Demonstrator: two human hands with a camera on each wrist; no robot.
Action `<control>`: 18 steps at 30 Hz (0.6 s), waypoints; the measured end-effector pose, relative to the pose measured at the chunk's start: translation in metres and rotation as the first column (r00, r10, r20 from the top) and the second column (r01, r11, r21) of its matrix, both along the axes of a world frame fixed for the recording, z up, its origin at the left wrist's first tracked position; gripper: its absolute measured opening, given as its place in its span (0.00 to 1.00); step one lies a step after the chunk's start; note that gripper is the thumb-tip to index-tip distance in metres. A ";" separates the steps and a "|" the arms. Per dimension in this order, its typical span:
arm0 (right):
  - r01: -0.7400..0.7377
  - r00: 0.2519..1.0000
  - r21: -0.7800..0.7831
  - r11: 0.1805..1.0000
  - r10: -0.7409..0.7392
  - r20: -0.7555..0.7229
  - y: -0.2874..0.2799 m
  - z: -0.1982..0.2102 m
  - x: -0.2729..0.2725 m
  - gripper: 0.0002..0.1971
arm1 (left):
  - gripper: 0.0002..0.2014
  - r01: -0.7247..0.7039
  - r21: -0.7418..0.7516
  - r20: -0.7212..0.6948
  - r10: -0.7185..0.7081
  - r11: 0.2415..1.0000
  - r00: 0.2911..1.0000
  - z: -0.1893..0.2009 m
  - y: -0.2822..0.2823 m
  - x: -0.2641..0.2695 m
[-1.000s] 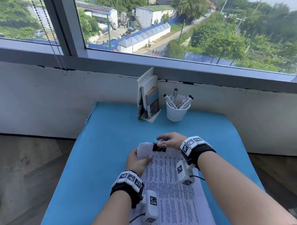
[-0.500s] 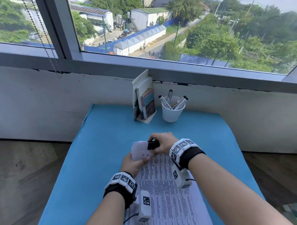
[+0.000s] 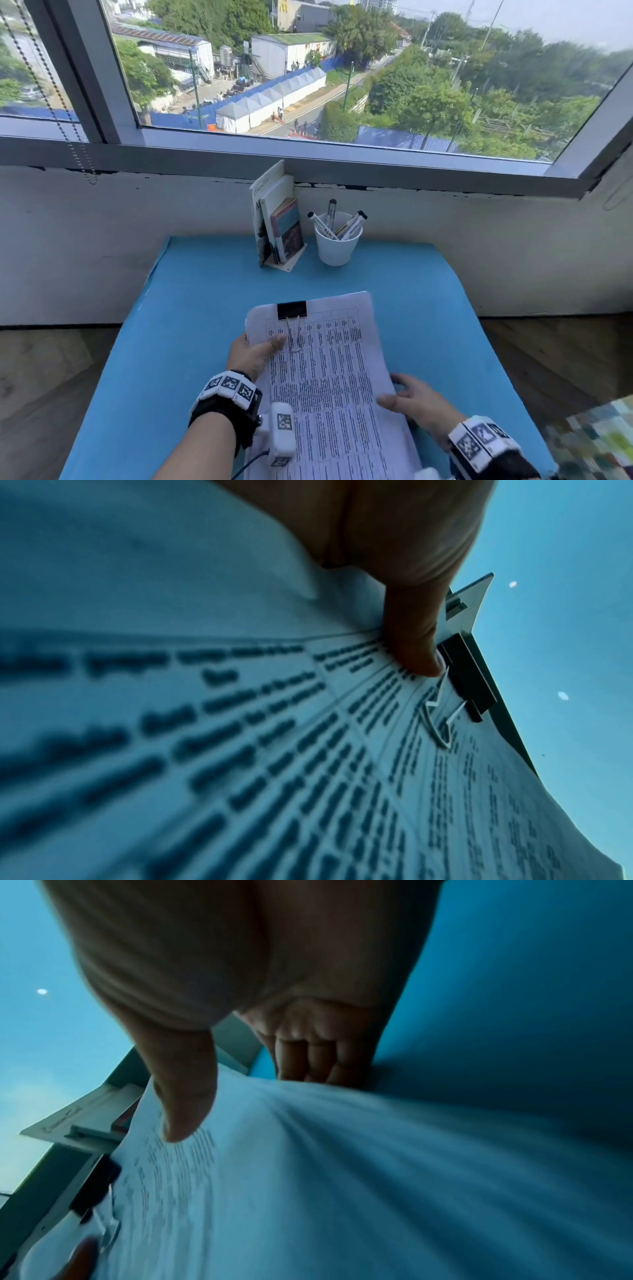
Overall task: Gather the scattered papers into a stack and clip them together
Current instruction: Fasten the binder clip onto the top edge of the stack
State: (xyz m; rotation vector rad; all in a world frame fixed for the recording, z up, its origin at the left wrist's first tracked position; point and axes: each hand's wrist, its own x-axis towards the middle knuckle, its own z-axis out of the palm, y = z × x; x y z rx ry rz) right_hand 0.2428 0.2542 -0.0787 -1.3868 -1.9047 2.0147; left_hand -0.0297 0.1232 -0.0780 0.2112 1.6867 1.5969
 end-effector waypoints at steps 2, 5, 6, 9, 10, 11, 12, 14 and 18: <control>0.009 0.995 -0.051 0.999 -0.014 -0.096 -0.014 -0.004 0.006 0.42 | 0.09 0.004 -0.004 -0.006 -0.004 1.000 1.000 0.005 0.003 0.002; 0.177 0.967 -0.008 0.984 -0.176 -0.184 -0.018 -0.009 0.010 0.35 | 0.10 0.054 -0.018 -0.025 -0.055 0.998 0.998 0.013 0.009 0.008; 0.226 0.952 0.000 0.974 -0.221 -0.213 -0.018 -0.007 0.012 0.32 | 0.10 0.074 -0.016 -0.016 -0.074 0.997 0.997 0.014 0.011 0.012; 0.352 0.890 -0.022 0.936 -0.342 -0.301 -0.007 -0.004 0.022 0.44 | 0.19 0.286 -0.109 -0.036 -0.291 0.952 0.956 0.006 0.008 0.037; 0.395 0.866 -0.032 0.918 -0.384 -0.322 0.000 -0.002 0.026 0.41 | 0.20 0.383 -0.162 -0.054 -0.396 0.909 0.917 0.002 0.006 0.048; 0.424 0.857 -0.017 0.905 -0.408 -0.315 0.009 0.001 0.029 0.32 | 0.17 0.436 -0.191 -0.053 -0.452 0.880 0.890 0.002 0.008 0.060; 0.447 0.851 0.009 0.894 -0.422 -0.312 0.018 0.005 0.030 0.18 | 0.13 0.464 -0.208 -0.064 -0.485 0.861 0.872 0.003 0.012 0.070; 0.473 0.869 0.128 0.872 -0.437 -0.235 0.045 0.011 0.036 0.07 | 0.11 0.482 -0.257 -0.147 -0.527 0.838 0.837 0.012 0.033 0.086; 0.384 0.910 0.418 0.823 -0.414 -0.021 0.113 0.012 0.045 0.07 | 0.05 0.440 -0.396 -0.268 -0.559 0.806 0.784 0.044 0.095 0.110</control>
